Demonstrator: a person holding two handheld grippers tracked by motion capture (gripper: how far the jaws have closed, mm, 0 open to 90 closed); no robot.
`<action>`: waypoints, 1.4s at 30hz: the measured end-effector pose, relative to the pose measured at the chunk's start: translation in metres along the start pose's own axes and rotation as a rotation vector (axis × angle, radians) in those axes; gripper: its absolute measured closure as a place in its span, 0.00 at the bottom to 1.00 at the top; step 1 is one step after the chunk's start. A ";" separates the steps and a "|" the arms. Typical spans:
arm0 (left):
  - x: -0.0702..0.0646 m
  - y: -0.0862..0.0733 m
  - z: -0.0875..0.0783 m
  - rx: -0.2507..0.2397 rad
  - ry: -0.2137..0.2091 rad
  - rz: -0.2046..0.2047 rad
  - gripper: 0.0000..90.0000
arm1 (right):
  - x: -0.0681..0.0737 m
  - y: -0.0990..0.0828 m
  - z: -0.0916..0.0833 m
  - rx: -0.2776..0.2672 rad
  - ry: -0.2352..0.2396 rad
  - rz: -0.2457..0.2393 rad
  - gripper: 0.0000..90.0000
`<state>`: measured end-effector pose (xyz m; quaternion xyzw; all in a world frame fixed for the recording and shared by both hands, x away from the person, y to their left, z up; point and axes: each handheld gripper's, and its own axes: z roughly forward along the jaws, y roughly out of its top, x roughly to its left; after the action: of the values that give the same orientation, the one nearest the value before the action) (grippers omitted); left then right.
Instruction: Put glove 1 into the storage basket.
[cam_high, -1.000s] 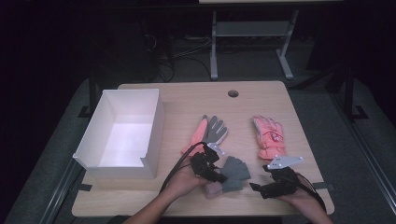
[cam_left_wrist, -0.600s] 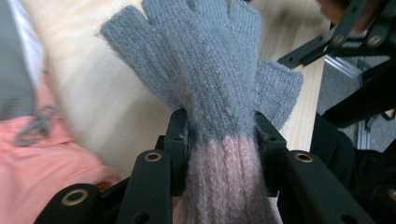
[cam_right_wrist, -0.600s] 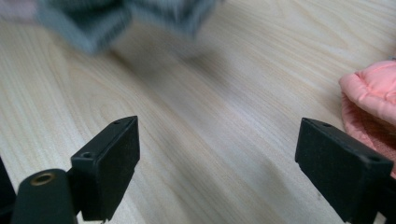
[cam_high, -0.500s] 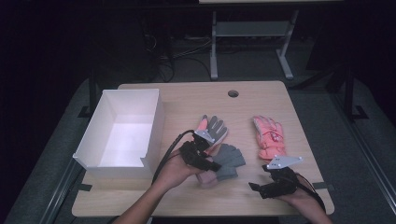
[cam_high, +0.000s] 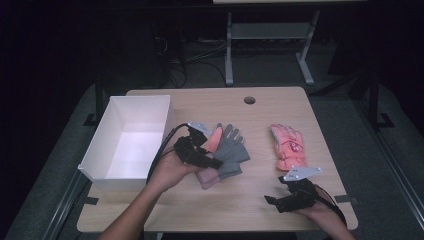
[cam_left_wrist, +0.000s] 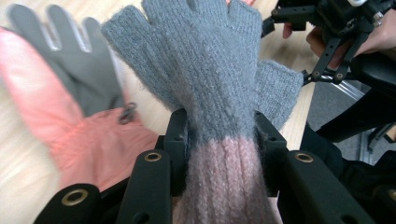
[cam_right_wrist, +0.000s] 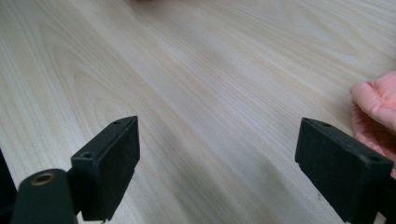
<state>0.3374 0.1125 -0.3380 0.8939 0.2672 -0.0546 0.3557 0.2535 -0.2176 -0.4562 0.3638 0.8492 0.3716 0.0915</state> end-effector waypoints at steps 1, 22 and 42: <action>0.001 0.001 -0.004 -0.002 0.001 -0.002 0.72 | 0.000 0.000 0.000 0.005 -0.001 0.002 0.15; 0.032 0.001 -0.077 -0.062 0.131 -0.073 0.72 | 0.000 0.000 0.001 -0.011 0.011 -0.001 0.15; 0.082 -0.042 -0.142 -0.152 0.313 -0.232 0.72 | 0.001 0.000 0.003 -0.003 0.016 -0.006 0.15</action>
<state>0.3725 0.2684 -0.2823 0.8252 0.4239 0.0648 0.3677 0.2540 -0.2146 -0.4584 0.3579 0.8506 0.3755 0.0862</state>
